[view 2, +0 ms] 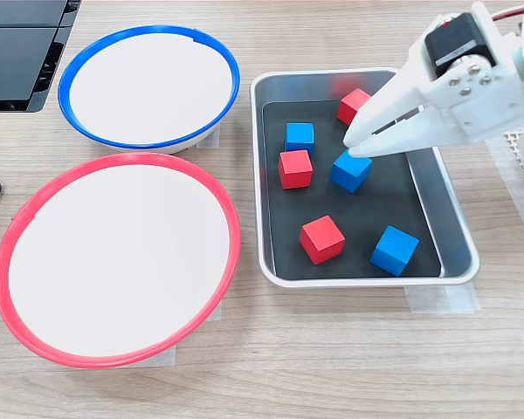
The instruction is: Move six blocks tray to matching dishes
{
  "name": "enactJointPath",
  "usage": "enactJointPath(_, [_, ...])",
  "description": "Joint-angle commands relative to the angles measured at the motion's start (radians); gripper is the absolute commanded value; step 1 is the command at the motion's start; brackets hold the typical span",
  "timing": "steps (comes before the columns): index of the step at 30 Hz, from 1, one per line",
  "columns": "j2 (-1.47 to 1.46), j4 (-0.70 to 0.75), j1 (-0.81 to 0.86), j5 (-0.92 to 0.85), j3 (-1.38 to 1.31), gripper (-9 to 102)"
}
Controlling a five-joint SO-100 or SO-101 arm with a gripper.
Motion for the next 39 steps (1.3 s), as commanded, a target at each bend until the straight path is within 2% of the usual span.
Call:
enactJointPath(1, [0.023, 0.000, -0.008, -0.008, 0.000, 0])
enactJointPath(19, [0.023, 0.003, -0.025, -0.026, 0.000, 0])
enactJointPath(21, [0.017, -0.031, -0.012, -0.034, -0.005, 0])
enactJointPath(24, [-0.103, -0.058, 0.008, -0.167, -0.083, 0])
enactJointPath(26, [-0.225, -0.006, 0.015, -0.310, -0.189, 0])
enactJointPath(29, [-0.548, 0.115, 0.014, -0.672, -0.382, 0])
enactJointPath(34, [-1.029, 0.170, 0.089, -1.011, -0.624, 19])
enactJointPath(36, [-1.169, 0.129, 0.106, -1.092, -0.680, 23])
enactJointPath(39, [-1.287, 0.008, 0.106, -1.190, -0.676, 23])
